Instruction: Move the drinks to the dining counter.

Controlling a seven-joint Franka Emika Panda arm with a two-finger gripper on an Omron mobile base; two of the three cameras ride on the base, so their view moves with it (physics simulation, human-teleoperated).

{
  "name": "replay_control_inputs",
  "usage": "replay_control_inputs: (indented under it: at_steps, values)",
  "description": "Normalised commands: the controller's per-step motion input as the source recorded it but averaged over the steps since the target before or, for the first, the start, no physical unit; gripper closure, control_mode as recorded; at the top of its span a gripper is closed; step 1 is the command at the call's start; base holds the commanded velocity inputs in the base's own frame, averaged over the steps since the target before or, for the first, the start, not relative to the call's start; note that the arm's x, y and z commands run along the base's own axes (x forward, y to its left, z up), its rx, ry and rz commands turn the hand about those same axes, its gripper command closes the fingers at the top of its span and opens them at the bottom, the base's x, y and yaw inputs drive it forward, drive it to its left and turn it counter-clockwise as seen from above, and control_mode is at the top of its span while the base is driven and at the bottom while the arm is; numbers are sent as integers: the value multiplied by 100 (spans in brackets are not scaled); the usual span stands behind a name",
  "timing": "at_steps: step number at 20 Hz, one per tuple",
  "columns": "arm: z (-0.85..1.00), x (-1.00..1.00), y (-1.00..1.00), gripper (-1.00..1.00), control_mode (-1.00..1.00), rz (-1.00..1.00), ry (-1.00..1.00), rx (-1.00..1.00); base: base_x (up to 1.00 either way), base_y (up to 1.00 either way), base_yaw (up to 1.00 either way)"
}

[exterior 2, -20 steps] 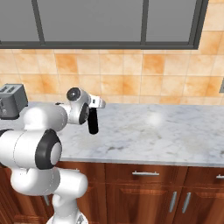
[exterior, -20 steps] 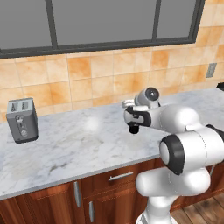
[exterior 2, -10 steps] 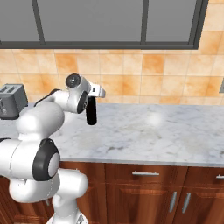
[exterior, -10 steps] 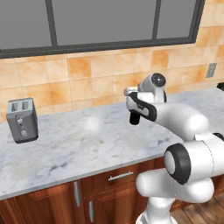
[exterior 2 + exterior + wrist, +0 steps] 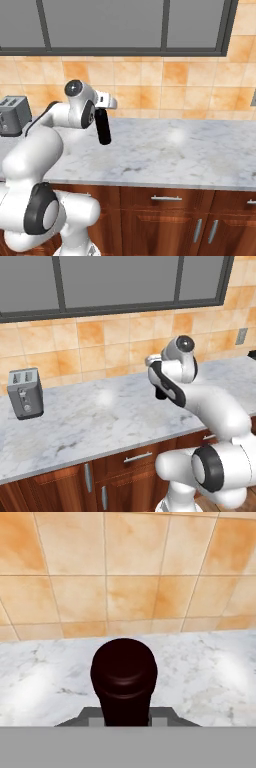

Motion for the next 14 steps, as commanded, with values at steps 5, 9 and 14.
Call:
replay_control_inputs:
  at_steps: [5, 9, 14]
  values:
    - [42, -48, 0, 100, -100, 0, -5, 0, 0, 0, 0]
    - [54, -46, -3, 100, -100, 0, -4, 0, 0, 0, 0]
    - [48, -38, 0, 100, -100, 0, -1, 0, 0, 0, 0]
